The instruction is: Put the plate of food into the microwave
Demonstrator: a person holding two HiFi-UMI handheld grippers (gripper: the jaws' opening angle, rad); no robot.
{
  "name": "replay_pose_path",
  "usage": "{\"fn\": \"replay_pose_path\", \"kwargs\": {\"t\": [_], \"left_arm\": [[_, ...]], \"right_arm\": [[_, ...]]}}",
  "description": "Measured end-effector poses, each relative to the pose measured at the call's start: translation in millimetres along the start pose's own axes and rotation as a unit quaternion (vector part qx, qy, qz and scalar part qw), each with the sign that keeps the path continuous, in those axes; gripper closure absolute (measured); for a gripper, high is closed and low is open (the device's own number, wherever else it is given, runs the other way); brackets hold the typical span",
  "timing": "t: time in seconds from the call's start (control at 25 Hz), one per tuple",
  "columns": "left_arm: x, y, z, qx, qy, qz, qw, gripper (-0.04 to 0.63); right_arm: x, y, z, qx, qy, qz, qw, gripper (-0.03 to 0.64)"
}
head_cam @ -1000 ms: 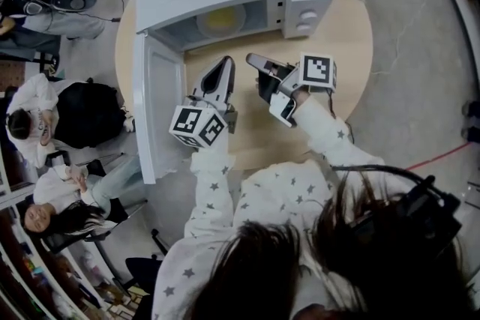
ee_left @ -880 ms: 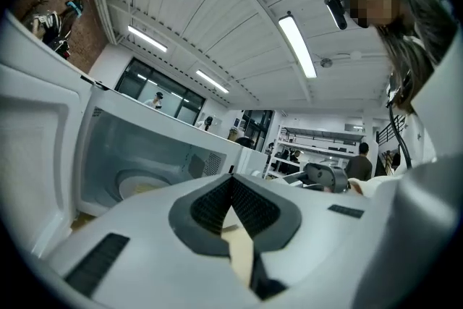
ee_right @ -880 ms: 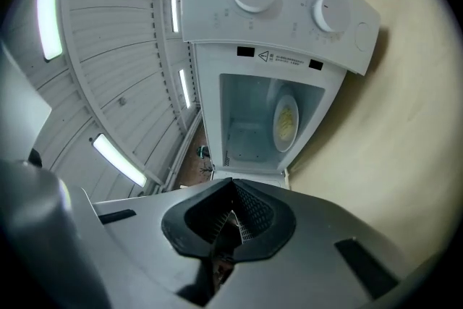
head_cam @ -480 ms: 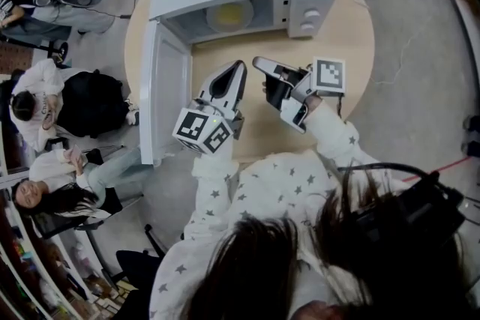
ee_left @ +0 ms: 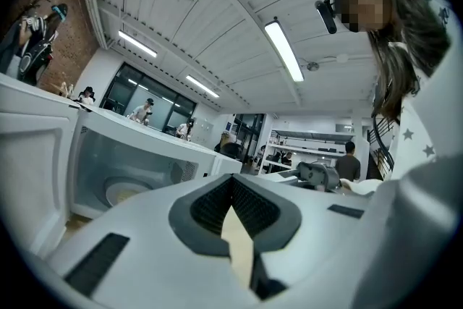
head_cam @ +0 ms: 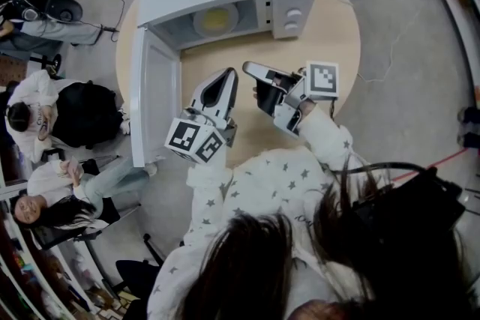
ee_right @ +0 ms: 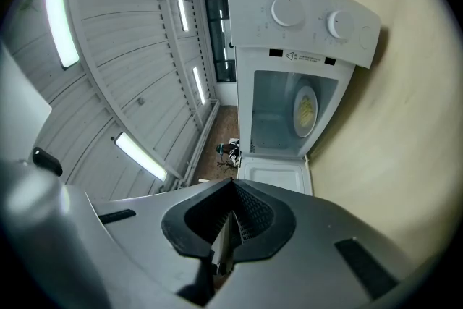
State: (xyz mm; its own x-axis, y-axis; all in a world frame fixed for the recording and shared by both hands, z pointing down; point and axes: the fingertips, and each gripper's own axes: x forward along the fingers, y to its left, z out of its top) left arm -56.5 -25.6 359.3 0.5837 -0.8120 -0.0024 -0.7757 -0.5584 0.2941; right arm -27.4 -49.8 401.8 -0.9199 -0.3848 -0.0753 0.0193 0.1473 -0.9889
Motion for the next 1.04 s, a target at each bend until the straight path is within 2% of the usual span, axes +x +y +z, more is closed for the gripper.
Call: {"fn": "replay_pose_path", "kwargs": {"t": [0.16, 0.68, 0.84, 1.04], "left_arm": [[0, -2, 4, 0.011, -0.005, -0.006, 0.9999, 0.594], [-2, -4, 10, 0.013, -0.010, 0.000, 0.9999, 0.594], [0, -6, 13, 0.018, -0.011, 0.002, 0.9998, 0.594], [-19, -16, -14, 0.000, 0.013, 0.021, 0.9997, 0.594]], "right_arm": [[-1, 7, 0, 0.000, -0.005, 0.007, 1.000, 0.611], [3, 11, -3, 0.009, 0.001, 0.015, 1.000, 0.611], [3, 10, 1, -0.003, 0.004, 0.016, 1.000, 0.611], [-7, -1, -25, 0.021, 0.017, 0.019, 0.999, 0.611]]}}
